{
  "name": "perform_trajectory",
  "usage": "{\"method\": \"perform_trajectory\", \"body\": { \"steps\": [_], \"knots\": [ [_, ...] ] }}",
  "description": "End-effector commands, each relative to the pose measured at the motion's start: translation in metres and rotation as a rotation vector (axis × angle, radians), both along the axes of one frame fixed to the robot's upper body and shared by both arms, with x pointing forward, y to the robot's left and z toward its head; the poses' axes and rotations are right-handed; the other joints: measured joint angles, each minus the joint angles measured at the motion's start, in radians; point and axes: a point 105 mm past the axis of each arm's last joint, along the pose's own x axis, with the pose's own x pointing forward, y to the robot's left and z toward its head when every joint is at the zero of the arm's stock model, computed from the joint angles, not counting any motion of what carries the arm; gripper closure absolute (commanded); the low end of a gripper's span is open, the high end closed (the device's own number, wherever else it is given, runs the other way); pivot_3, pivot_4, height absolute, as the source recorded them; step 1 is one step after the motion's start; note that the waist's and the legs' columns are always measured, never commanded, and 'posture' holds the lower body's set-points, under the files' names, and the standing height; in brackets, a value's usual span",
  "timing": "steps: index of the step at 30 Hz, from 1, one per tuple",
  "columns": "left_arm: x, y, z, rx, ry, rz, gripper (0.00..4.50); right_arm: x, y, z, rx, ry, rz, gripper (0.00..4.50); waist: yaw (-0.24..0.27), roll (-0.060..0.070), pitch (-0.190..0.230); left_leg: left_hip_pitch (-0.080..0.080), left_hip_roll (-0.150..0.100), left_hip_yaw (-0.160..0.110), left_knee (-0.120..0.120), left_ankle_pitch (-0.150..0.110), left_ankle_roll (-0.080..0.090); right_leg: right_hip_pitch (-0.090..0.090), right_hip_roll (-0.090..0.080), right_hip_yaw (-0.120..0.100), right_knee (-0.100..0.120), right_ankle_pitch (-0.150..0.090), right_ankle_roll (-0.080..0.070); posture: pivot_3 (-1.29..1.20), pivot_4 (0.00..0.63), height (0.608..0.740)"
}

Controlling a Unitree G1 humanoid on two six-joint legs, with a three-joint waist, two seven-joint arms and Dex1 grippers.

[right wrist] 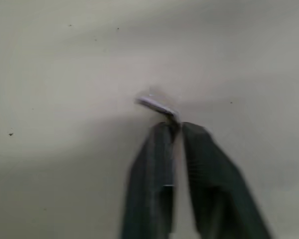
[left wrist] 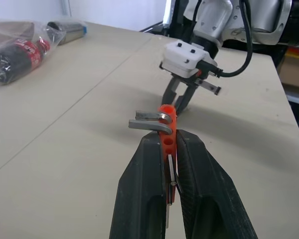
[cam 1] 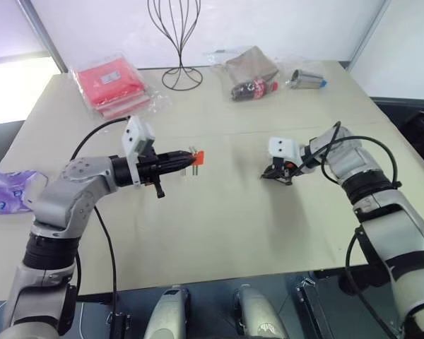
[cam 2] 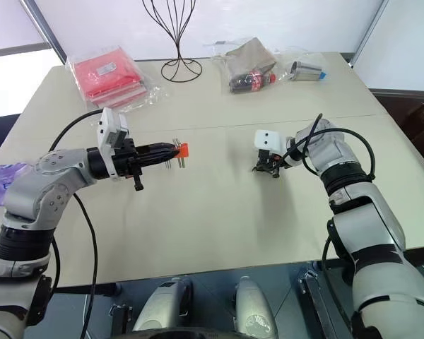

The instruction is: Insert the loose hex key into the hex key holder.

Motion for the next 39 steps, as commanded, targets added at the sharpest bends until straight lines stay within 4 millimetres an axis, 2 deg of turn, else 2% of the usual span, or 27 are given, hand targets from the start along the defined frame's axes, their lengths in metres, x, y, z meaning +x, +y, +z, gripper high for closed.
{"method": "perform_trajectory", "body": {
  "steps": [1,3,5,6,7,9,10,12,14,16,20,26,39],
  "knots": [
    [-0.003,0.003,0.013,-0.008,-0.052,0.002,4.5,0.002,-0.004,0.002,-0.014,-0.015,-0.015,4.45,0.0,0.0,0.0,0.0,0.0,0.0,0.0,0.0,0.0,0.0,0.0,0.0,0.0,0.0,0.0,0.0,0.15,0.74],
    [-0.003,0.002,0.013,-0.007,-0.052,-0.001,4.5,0.005,0.001,0.009,0.013,-0.1,0.012,4.45,0.0,0.0,0.0,0.0,0.0,0.0,0.0,0.0,0.0,0.0,0.0,0.0,0.0,0.0,0.0,0.0,0.15,0.74],
    [-0.002,0.001,0.014,-0.009,-0.053,-0.003,4.5,0.014,0.013,0.027,0.13,-0.235,-0.007,4.45,0.0,0.0,0.0,0.0,0.0,0.0,0.0,0.0,0.0,0.0,0.0,0.0,0.0,0.0,0.0,0.0,0.15,0.74],
    [-0.002,0.001,0.014,-0.01,-0.053,-0.004,4.5,0.021,0.021,0.044,0.223,-0.345,-0.022,4.45,0.0,0.0,0.0,0.0,0.0,0.0,-0.001,0.0,0.0,-0.001,0.0,0.0,0.0,0.0,0.0,0.0,0.15,0.74],
    [-0.002,0.0,0.014,-0.012,-0.053,-0.006,4.5,0.027,0.031,0.07,0.355,-0.5,-0.038,4.45,-0.002,0.0,0.0,0.0,0.0,0.0,-0.001,0.0,0.0,-0.001,0.0,0.0,0.0,0.0,0.0,0.0,0.15,0.74],
    [-0.002,-0.001,0.014,-0.015,-0.054,-0.008,4.5,0.03,0.039,0.114,0.614,-0.699,-0.125,4.45,-0.005,0.0,0.0,-0.001,0.0,0.001,-0.001,0.0,0.0,-0.003,0.0,0.001,0.001,0.0,0.0,0.0,0.15,0.74],
    [-0.002,-0.001,0.015,-0.016,-0.055,-0.009,4.5,0.026,0.041,0.13,0.723,-0.746,-0.164,4.45,-0.005,0.001,0.0,-0.001,0.0,0.001,-0.002,0.0,0.0,-0.004,0.0,0.001,0.001,0.0,0.0,0.0,0.15,0.74],
    [-0.001,-0.002,0.016,-0.019,-0.058,-0.009,4.5,0.015,0.048,0.149,0.889,-0.724,-0.221,4.45,-0.001,0.001,0.0,-0.003,0.001,0.0,-0.003,0.0,-0.001,-0.006,0.001,0.001,0.003,0.0,0.0,0.0,0.15,0.74],
    [0.001,-0.003,0.017,-0.022,-0.06,-0.008,4.5,-0.003,0.056,0.173,1.079,-0.726,-0.224,4.45,0.005,0.001,0.0,-0.003,0.002,-0.001,-0.002,0.0,-0.001,-0.007,0.001,0.001,0.004,0.0,0.0,0.0,0.15,0.74],
    [0.002,-0.003,0.019,-0.025,-0.062,-0.007,4.5,-0.022,0.063,0.189,1.245,-0.687,-0.219,4.45,0.01,0.0,0.0,-0.004,0.001,-0.002,-0.002,0.0,-0.001,-0.006,0.0,-0.001,0.005,0.0,0.0,0.0,0.15,0.74],
    [0.005,-0.005,0.022,-0.04,-0.071,0.0,4.5,-0.05,0.085,0.191,1.372,-0.559,-0.153,4.45,0.019,0.0,0.0,-0.005,0.0,-0.001,-0.001,0.0,-0.001,-0.006,-0.001,-0.001,0.004,0.0,0.0,0.0,0.15,0.74],
    [0.014,-0.005,0.03,-0.068,-0.09,0.017,4.5,-0.071,0.11,0.175,1.406,-0.434,-0.072,4.45,0.024,0.001,0.0,-0.004,0.0,-0.001,0.0,0.001,-0.001,-0.006,-0.001,-0.001,0.004,0.0,0.0,0.0,0.15,0.74],
    [0.014,-0.009,0.034,-0.083,-0.099,0.014,4.5,-0.066,0.132,0.169,1.368,-0.546,-0.061,4.45,0.022,0.001,0.0,-0.004,0.0,0.0,0.0,0.001,-0.001,-0.007,0.0,0.0,0.004,0.0,0.0,0.0,0.15,0.74]
  ]
}}
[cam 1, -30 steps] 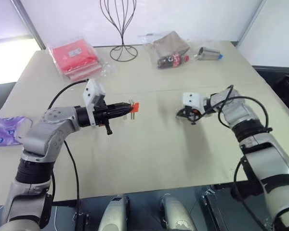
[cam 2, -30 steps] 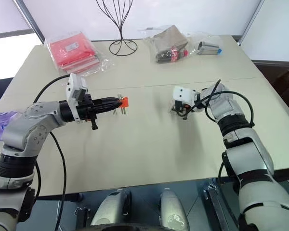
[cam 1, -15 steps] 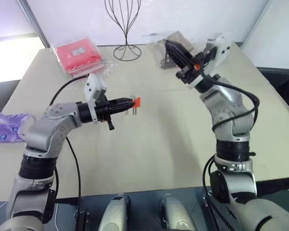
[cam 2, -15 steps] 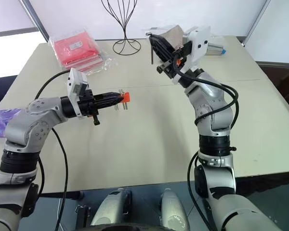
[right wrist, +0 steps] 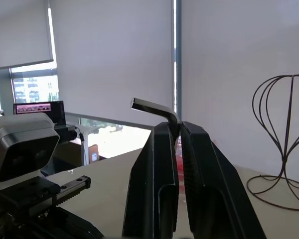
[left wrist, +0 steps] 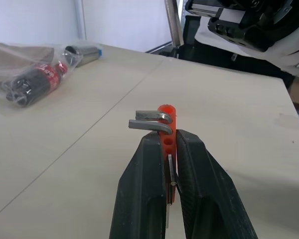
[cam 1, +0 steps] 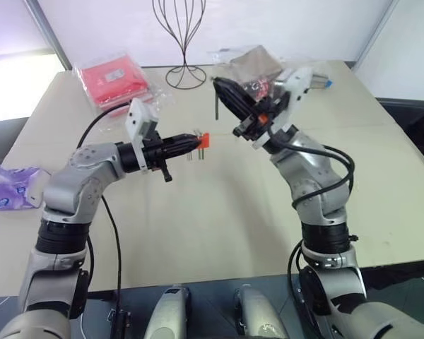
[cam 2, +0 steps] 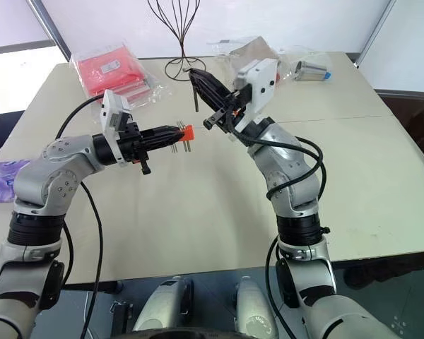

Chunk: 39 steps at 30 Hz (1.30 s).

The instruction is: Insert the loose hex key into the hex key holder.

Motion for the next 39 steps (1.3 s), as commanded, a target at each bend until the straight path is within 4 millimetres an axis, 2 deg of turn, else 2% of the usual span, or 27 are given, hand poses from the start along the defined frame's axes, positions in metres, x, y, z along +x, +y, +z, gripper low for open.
{"method": "perform_trajectory", "body": {
  "steps": [1,16,39],
  "knots": [
    [-0.002,0.002,0.014,-0.016,-0.06,0.007,4.5,-0.005,0.005,0.011,0.008,-0.071,-0.002,4.45,0.0,0.0,0.0,0.0,0.0,0.0,0.0,0.0,0.0,0.0,0.0,0.0,0.0,0.0,0.0,0.0,0.15,0.74],
    [-0.001,0.003,0.018,-0.028,-0.068,0.017,4.5,-0.009,0.018,-0.004,-0.034,-0.059,0.024,4.45,0.0,0.0,0.0,0.0,0.0,0.0,0.0,0.0,0.0,0.0,0.0,0.0,0.0,0.0,0.0,0.0,0.15,0.74],
    [-0.003,0.002,0.021,-0.043,-0.068,0.016,4.5,-0.003,0.019,-0.008,-0.042,-0.06,0.012,4.45,0.0,0.0,0.0,0.0,0.0,0.0,0.0,0.0,0.0,0.0,0.0,0.0,-0.001,0.0,0.0,0.0,0.15,0.74]
  ]
}}
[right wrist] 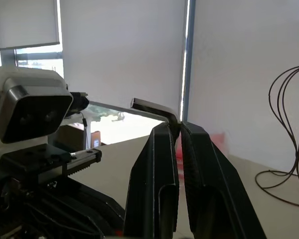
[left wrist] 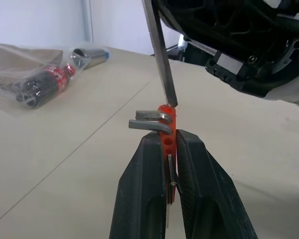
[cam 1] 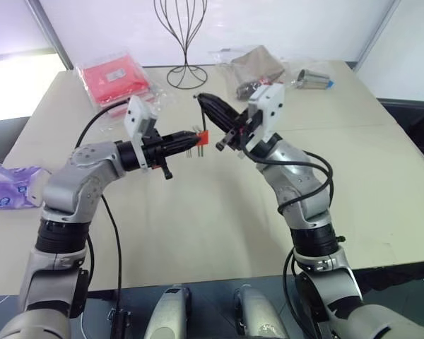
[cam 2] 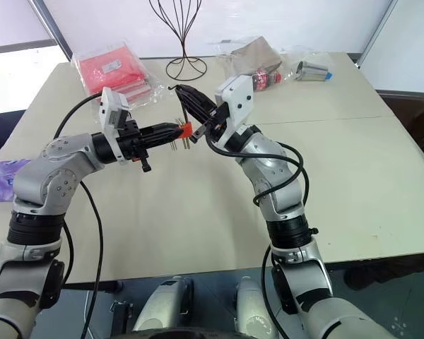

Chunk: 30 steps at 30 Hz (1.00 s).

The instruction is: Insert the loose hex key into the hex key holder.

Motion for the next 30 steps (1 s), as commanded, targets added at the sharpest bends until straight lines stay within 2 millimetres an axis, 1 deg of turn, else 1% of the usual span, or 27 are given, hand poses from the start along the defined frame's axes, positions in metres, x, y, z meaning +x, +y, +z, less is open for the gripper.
{"method": "perform_trajectory", "body": {
  "steps": [1,30],
  "knots": [
    [-0.0059,0.0011,0.018,-0.028,-0.065,-0.008,4.5,-0.0055,0.0006,0.0116,0.023,-0.055,0.005,4.45,0.0,0.0,0.0,0.0,0.0,0.0,0.0,0.0,0.0,0.0,0.0,0.0,0.0,0.0,0.0,0.0,0.15,0.74],
    [-0.0016,0.0031,0.0254,-0.075,-0.068,0.009,4.5,-0.0069,0.002,0.0058,-0.013,-0.067,0.001,4.45,0.0,0.0,0.0,0.0,0.0,0.0,0.0,0.0,0.0,0.0,0.0,0.0,0.0,0.0,0.0,0.0,0.15,0.74]
  ]
}}
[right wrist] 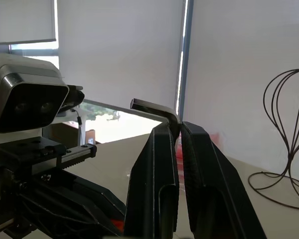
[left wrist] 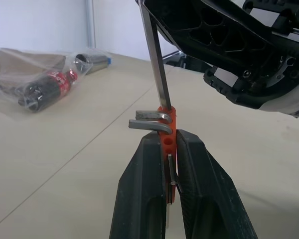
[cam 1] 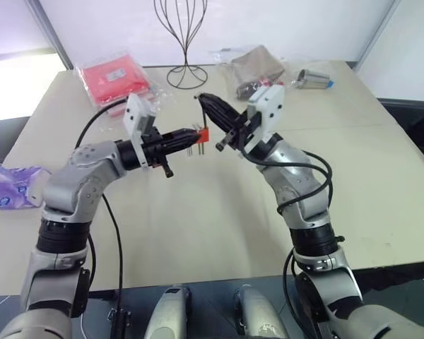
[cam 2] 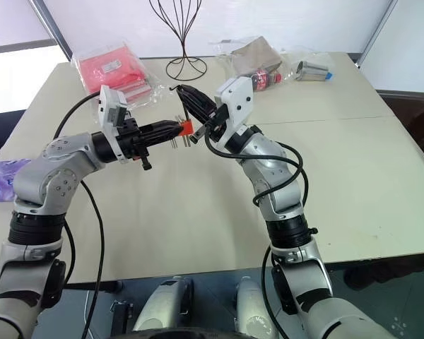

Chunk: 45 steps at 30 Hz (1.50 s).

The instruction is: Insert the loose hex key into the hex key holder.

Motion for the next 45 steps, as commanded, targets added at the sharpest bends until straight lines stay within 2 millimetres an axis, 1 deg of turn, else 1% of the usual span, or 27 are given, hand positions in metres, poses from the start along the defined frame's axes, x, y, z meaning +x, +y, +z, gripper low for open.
{"method": "perform_trajectory", "body": {
  "steps": [1,11,12,13,14,17,18,19,20,21,24,26,28,30,32,35,39,45],
  "knots": [
    [-0.002,0.004,0.022,-0.04,-0.072,0.003,4.5,-0.007,0.003,0.006,-0.002,-0.042,0.016,4.45,0.0,0.0,0.0,0.0,0.0,0.0,0.0,0.0,0.0,0.0,0.0,0.0,0.0,0.0,0.0,0.0,0.15,0.74],
    [0.0,0.006,0.024,-0.047,-0.077,0.011,4.5,-0.015,0.006,-0.001,-0.062,-0.041,0.059,4.45,0.001,0.0,0.0,0.0,0.0,0.0,0.0,0.0,0.0,0.0,0.0,0.0,-0.001,0.0,0.0,0.0,0.15,0.74],
    [0.0,0.006,0.024,-0.047,-0.077,0.012,4.5,-0.016,0.006,-0.002,-0.068,-0.042,0.061,3.75,0.0,0.0,0.0,0.0,0.0,0.0,0.0,0.0,0.0,0.0,0.0,0.0,-0.001,0.0,0.0,0.0,0.15,0.74],
    [0.0,0.006,0.024,-0.047,-0.077,0.012,4.5,-0.017,0.006,-0.003,-0.077,-0.042,0.063,3.48,0.0,0.0,0.0,0.0,0.0,0.0,0.0,0.0,0.0,0.0,0.0,0.0,-0.001,0.0,0.0,0.0,0.15,0.74],
    [0.0,0.006,0.024,-0.047,-0.078,0.012,4.5,-0.017,0.005,-0.003,-0.084,-0.042,0.065,3.02,0.0,0.0,0.0,0.0,0.0,0.0,0.0,0.0,0.0,0.0,0.0,0.0,-0.001,0.0,0.0,0.0,0.15,0.74],
    [0.0,0.006,0.024,-0.046,-0.077,0.01,4.5,-0.02,-0.004,-0.01,-0.145,-0.031,0.076,1.45,0.003,0.0,0.0,0.0,0.0,0.0,0.0,0.0,0.0,0.0,0.0,0.0,-0.001,0.0,0.0,0.0,0.15,0.74],
    [0.0,0.006,0.022,-0.041,-0.076,0.01,4.5,-0.024,-0.013,-0.018,-0.199,-0.01,0.09,0.9,0.005,0.0,0.0,-0.001,0.0,0.0,0.0,0.0,0.0,0.0,0.0,0.0,-0.002,0.0,0.0,0.0,0.15,0.74],
    [0.0,0.005,0.021,-0.037,-0.076,0.008,4.5,-0.028,-0.026,-0.028,-0.26,0.026,0.101,0.39,0.008,0.0,0.0,-0.001,0.0,-0.001,0.0,0.0,0.0,0.0,0.0,0.0,-0.002,0.0,0.0,0.0,0.15,0.74],
    [-0.001,0.005,0.02,-0.035,-0.074,0.006,4.5,-0.031,-0.045,-0.037,-0.319,0.063,0.091,0.04,0.014,0.0,0.0,-0.002,0.0,-0.001,0.0,0.0,0.0,0.001,-0.001,-0.001,-0.003,0.0,0.0,0.0,0.15,0.74],
    [-0.001,0.004,0.019,-0.031,-0.07,0.004,4.5,-0.034,-0.06,-0.044,-0.363,0.092,0.073,0.04,0.015,0.0,0.0,-0.003,-0.001,-0.002,0.001,0.0,0.001,0.002,-0.001,-0.002,-0.005,0.0,0.0,0.0,0.15,0.74],
    [-0.003,0.002,0.013,-0.019,-0.055,-0.006,4.5,-0.039,-0.091,-0.054,-0.436,0.146,0.02,0.04,0.011,-0.001,0.0,-0.006,-0.002,-0.001,0.002,-0.001,0.002,0.001,-0.003,-0.002,-0.008,0.0,0.0,0.0,0.15,0.74],
    [-0.004,-0.001,0.009,-0.017,-0.036,-0.014,4.5,-0.042,-0.105,-0.056,-0.47,0.166,-0.011,0.04,0.002,-0.001,0.0,-0.006,-0.002,-0.001,0.001,-0.001,0.002,0.001,-0.003,-0.002,-0.008,0.0,0.0,0.0,0.15,0.74],
    [-0.005,-0.003,0.004,-0.013,-0.011,-0.019,4.5,-0.044,-0.114,-0.055,-0.492,0.174,-0.031,0.04,-0.001,-0.001,0.0,-0.005,-0.001,-0.001,0.001,-0.001,0.002,0.0,0.0,-0.002,-0.007,0.0,0.0,0.0,0.15,0.74],
    [-0.005,-0.009,0.0,-0.035,0.021,-0.031,4.5,-0.046,-0.123,-0.051,-0.509,0.179,-0.048,0.04,0.002,-0.001,0.001,-0.005,0.001,-0.002,0.0,-0.001,0.002,0.0,0.003,-0.002,-0.007,0.0,0.0,0.0,0.15,0.74],
    [-0.004,-0.019,-0.01,-0.057,0.079,-0.054,4.5,-0.051,-0.134,-0.044,-0.558,0.184,-0.062,0.04,0.007,-0.001,0.001,-0.005,0.001,-0.003,0.001,-0.001,0.002,0.0,0.005,-0.002,-0.007,0.0,0.0,0.0,0.15,0.74],
    [-0.006,-0.035,-0.022,-0.085,0.145,-0.103,4.5,-0.062,-0.141,-0.037,-0.618,0.204,-0.043,0.04,0.012,-0.001,0.001,-0.006,0.001,-0.002,0.002,-0.001,0.002,0.001,0.003,-0.001,-0.007,0.0,0.0,0.0,0.15,0.74],
    [-0.008,-0.06,-0.037,-0.085,0.207,-0.17,4.5,-0.075,-0.143,-0.03,-0.666,0.224,-0.018,0.04,0.011,-0.001,0.001,-0.006,0.001,-0.002,0.003,-0.001,0.002,0.001,0.002,-0.001,-0.007,0.0,0.0,0.0,0.15,0.74],
    [-0.007,-0.095,-0.057,-0.109,0.29,-0.236,4.5,-0.076,-0.144,-0.021,-0.657,0.188,-0.08,0.04,0.01,-0.001,0.001,-0.006,0.0,-0.002,0.003,-0.001,0.002,0.001,0.003,-0.001,-0.007,0.0,0.0,0.0,0.15,0.74]
  ]
}}
